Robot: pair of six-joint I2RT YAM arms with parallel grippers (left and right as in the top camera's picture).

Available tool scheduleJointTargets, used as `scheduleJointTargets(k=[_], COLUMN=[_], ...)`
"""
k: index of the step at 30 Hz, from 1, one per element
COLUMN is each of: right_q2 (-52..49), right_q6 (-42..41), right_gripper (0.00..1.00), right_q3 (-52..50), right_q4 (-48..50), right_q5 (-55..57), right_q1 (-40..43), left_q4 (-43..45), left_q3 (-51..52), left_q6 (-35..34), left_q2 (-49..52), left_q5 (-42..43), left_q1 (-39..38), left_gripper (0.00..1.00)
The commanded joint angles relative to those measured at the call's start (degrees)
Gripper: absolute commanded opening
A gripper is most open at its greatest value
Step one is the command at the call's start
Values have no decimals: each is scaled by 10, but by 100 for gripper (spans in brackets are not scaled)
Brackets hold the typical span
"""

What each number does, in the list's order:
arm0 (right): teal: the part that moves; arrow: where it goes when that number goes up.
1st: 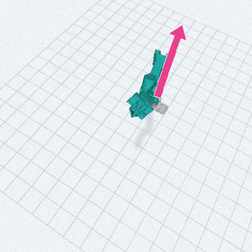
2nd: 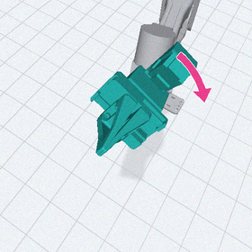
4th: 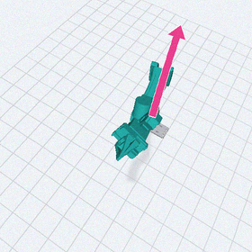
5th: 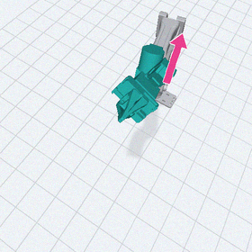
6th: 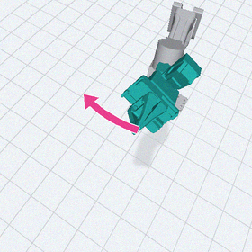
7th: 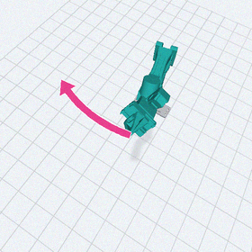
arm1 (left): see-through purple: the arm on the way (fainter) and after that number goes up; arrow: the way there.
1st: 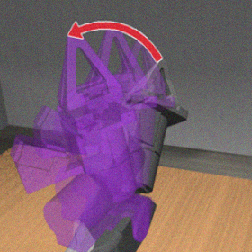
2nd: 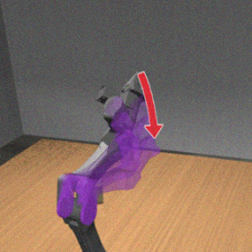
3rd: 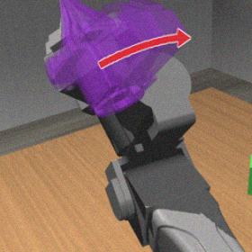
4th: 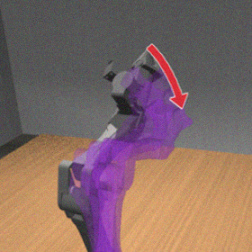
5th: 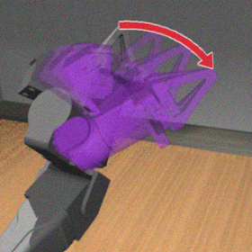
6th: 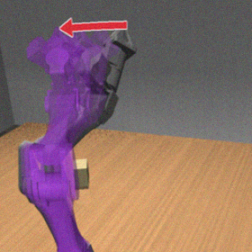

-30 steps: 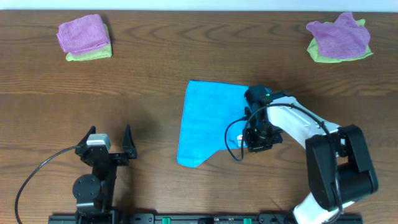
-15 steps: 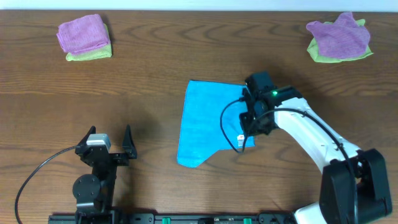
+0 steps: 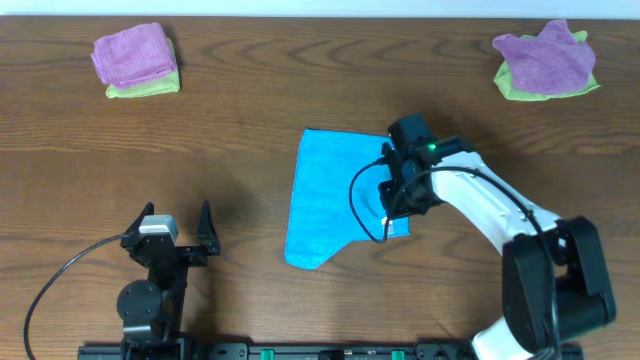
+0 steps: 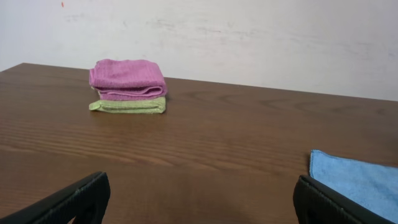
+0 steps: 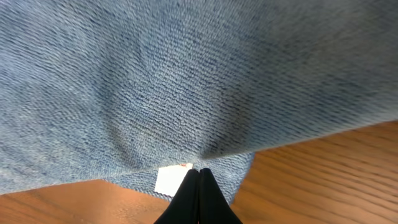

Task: Fold the cloth

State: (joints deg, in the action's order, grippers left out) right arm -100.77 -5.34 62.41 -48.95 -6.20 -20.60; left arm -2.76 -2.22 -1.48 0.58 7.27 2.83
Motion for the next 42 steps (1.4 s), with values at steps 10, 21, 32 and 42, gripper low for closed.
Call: scheduleJointTargets(k=[10, 21, 32, 42], right_q2=[-7, -17, -39, -58], right_q6=[12, 27, 26, 27], right_gripper=[1, 1, 2, 2], right_q3=[3, 0, 0, -8], right_q4=[-26, 2, -11, 19], right_q5=[-14, -8, -7, -7], right_q1=[-1, -1, -1, -1], left_q4=[-10, -10, -10, -10], left_q3=[19, 19, 19, 19], left_q6=[6, 6, 6, 6], left_q2=[-4, -4, -4, -4], left_q5=[-2, -2, -2, -2], left_q1=[-2, -2, -2, -2], left_gripper=[96, 95, 96, 95])
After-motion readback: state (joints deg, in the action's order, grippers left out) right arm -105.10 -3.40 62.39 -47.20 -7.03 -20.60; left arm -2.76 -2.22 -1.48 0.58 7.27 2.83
